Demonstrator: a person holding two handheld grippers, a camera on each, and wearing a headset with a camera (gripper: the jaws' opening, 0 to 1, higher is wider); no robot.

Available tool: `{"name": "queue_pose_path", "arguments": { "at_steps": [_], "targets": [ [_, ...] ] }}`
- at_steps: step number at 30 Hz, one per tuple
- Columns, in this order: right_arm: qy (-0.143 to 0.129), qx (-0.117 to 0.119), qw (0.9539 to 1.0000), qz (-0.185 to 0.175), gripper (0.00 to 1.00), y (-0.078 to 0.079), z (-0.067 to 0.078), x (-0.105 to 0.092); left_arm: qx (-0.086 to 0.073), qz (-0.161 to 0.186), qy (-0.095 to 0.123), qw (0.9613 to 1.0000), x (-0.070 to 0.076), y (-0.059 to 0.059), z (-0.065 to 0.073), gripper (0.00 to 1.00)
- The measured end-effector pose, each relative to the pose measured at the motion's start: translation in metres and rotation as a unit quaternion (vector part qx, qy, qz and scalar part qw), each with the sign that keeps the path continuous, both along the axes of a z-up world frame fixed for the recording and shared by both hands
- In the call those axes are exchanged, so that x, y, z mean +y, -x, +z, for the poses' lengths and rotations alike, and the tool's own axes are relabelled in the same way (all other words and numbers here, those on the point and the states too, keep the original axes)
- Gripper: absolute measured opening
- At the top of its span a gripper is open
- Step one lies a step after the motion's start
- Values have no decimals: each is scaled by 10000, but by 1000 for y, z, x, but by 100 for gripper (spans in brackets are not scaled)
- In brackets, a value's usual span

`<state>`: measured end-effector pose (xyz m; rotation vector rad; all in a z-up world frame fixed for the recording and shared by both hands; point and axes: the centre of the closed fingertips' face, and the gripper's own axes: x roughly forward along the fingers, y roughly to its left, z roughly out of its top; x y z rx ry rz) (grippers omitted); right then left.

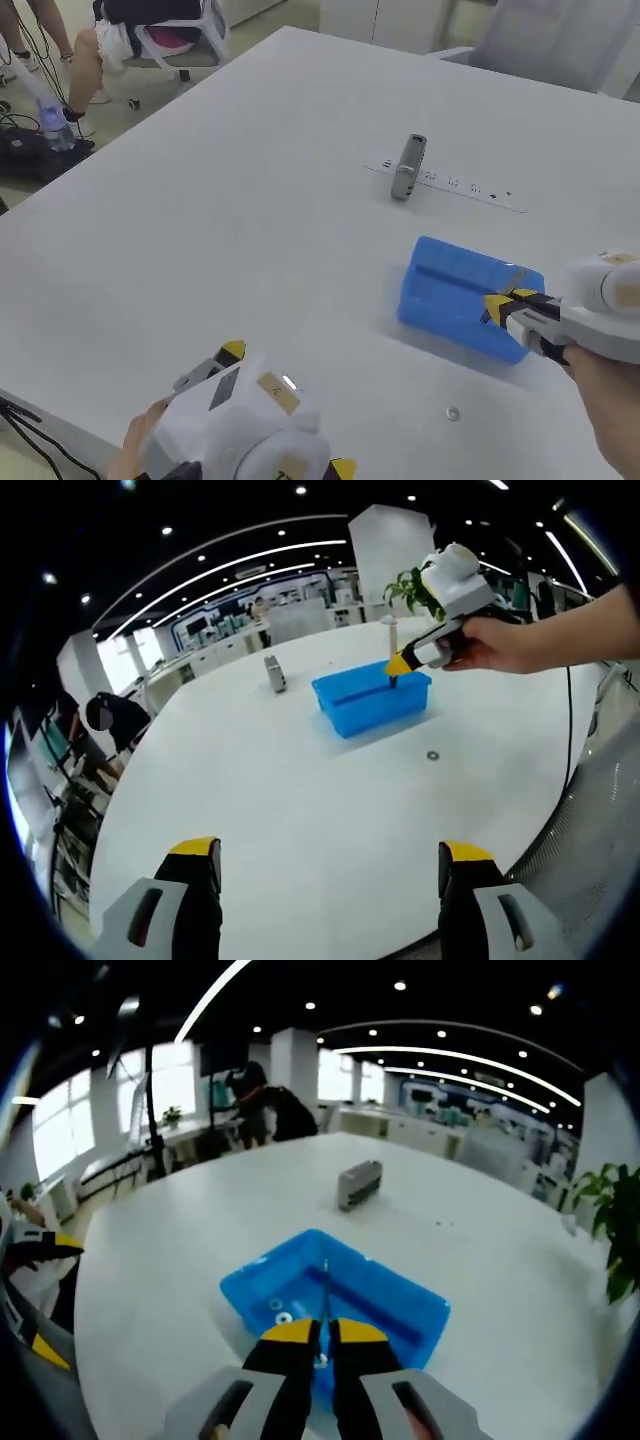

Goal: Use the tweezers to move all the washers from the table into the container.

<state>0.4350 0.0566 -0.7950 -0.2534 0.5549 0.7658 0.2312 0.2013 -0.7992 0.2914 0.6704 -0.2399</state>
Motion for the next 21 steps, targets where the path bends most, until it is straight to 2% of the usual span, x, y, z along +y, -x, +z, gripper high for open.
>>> {"name": "queue_pose_path", "arguments": {
  "at_steps": [11, 14, 15, 21],
  "targets": [
    [-32, 38, 9999, 92, 2, -5, -9, 18, 64, -9, -31, 10000, 0, 1, -2, 92],
    [3, 104, 9999, 134, 3, -3, -14, 18, 75, -18, -48, 10000, 0, 1, -2, 92],
    [-51, 29, 9999, 128, 3, -4, -12, 19, 80, -17, -51, 10000, 0, 1, -2, 91],
    [-32, 160, 9998, 93, 3, -5, -12, 16, 79, -25, -48, 10000, 0, 1, -2, 91]
  ]
}}
